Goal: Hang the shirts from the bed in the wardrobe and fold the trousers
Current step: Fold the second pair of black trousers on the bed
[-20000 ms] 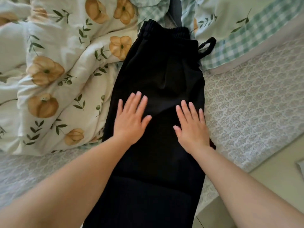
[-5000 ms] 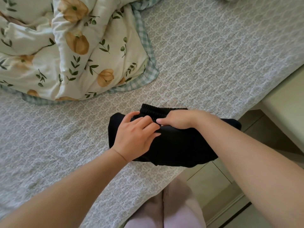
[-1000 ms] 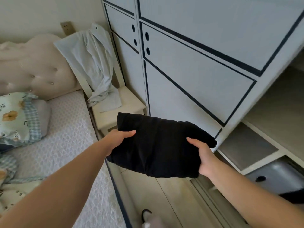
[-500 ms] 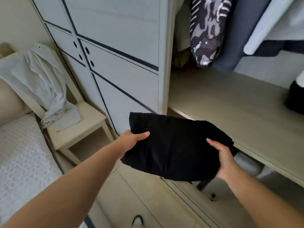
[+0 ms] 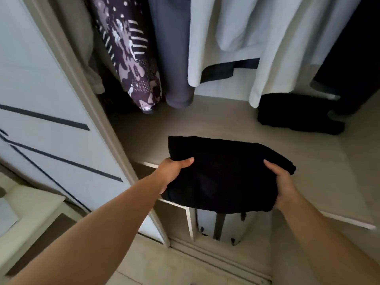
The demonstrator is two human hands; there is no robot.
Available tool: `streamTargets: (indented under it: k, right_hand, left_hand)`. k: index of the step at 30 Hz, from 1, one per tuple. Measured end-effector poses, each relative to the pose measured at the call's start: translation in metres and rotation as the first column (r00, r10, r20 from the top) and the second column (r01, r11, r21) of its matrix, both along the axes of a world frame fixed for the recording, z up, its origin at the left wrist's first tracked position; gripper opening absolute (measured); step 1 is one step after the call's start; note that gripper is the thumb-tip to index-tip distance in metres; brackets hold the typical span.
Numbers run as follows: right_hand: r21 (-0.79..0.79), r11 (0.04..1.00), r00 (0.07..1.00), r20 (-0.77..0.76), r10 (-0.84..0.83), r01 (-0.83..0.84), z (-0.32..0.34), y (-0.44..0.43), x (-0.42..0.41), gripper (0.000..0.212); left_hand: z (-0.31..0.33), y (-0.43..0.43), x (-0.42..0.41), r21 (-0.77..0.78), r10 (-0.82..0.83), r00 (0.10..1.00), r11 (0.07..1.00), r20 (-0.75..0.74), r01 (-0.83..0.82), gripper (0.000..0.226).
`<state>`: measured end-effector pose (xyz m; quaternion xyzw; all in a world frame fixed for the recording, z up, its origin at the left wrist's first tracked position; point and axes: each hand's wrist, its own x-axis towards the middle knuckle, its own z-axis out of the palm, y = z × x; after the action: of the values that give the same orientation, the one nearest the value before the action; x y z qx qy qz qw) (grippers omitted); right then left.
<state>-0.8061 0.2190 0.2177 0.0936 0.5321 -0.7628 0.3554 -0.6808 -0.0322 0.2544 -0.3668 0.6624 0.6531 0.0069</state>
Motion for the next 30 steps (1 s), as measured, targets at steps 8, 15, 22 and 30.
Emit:
streamTargets:
  k: [8, 15, 22, 30]
  right_hand:
    - [0.208, 0.962, 0.983, 0.013, -0.183, 0.177, 0.008, 0.044, -0.05, 0.048]
    - [0.295, 0.892, 0.936, -0.03, -0.351, 0.344, 0.006, 0.066, -0.065, 0.051]
    - [0.847, 0.118, 0.78, -0.526, 0.339, 0.519, 0.003, 0.063, -0.043, 0.08]
    - [0.855, -0.015, 0.422, -0.241, 0.874, 0.519, -0.024, 0.027, -0.016, 0.076]
  left_hand:
    - [-0.012, 0.022, -0.099, 0.056, -0.2, 0.979, 0.979, 0.033, 0.198, 0.05]
    - [-0.029, 0.035, -0.144, -0.11, -0.205, 0.974, 0.97, 0.092, 0.215, 0.068]
    - [-0.042, 0.05, -0.135, -0.736, -0.188, 0.982, 0.666, -0.003, 0.126, 0.076]
    - [-0.066, 0.061, -0.115, -0.807, -0.595, 0.551, -0.355, 0.585, 0.473, 0.093]
